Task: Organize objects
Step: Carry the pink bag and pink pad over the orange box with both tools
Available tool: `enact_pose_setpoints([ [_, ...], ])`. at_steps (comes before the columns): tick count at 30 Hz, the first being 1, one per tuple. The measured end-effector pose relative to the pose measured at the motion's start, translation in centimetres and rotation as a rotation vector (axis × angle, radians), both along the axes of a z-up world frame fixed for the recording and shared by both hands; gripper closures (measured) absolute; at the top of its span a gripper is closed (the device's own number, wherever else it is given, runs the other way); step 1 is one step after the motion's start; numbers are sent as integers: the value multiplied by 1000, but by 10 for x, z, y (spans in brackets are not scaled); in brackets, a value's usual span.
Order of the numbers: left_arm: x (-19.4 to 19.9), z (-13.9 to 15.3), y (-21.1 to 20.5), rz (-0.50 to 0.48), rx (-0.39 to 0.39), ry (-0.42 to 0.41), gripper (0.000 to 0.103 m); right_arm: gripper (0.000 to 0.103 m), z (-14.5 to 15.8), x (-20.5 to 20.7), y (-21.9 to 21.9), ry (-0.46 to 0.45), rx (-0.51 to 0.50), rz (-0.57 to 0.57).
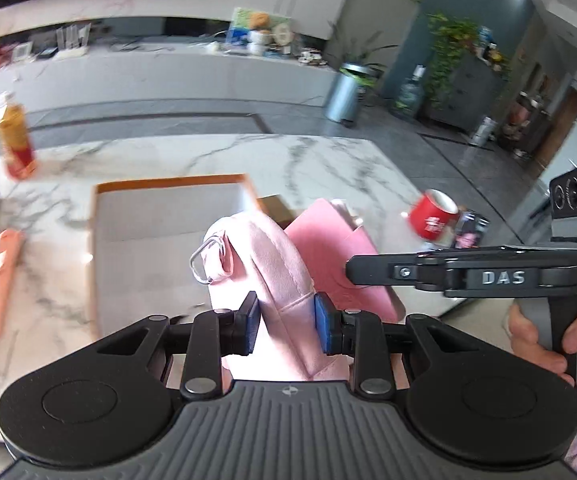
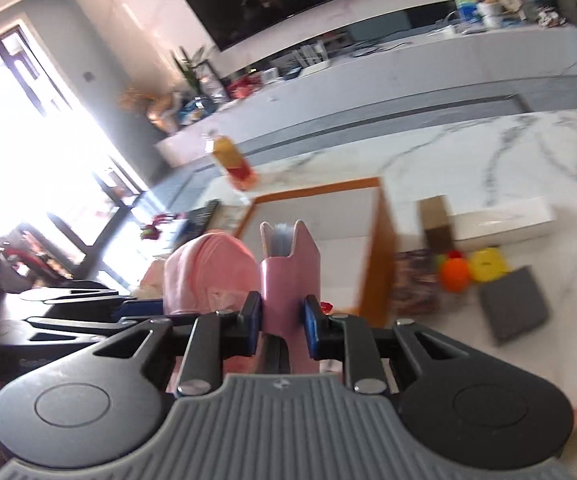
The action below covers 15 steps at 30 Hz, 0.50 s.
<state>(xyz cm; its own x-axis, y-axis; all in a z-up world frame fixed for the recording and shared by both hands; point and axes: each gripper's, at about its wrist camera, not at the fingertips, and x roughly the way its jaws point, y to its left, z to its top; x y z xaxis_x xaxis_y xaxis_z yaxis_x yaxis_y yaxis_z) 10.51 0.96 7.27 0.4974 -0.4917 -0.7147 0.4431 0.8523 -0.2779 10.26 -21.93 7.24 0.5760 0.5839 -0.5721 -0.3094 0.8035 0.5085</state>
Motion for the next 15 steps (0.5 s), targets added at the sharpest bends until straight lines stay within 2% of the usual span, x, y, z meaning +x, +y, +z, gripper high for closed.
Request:
enact_pose_setpoints([
  [4,17,-21,18,24,41,47,70,80,-15,18,32,63,70,24],
  [8,27,-43,30,11,63,85,70,80,-48,32,55,151,114,34],
  [15,43,-63,47,-30,152,161,70,80,-89,55,79,255,139,32],
])
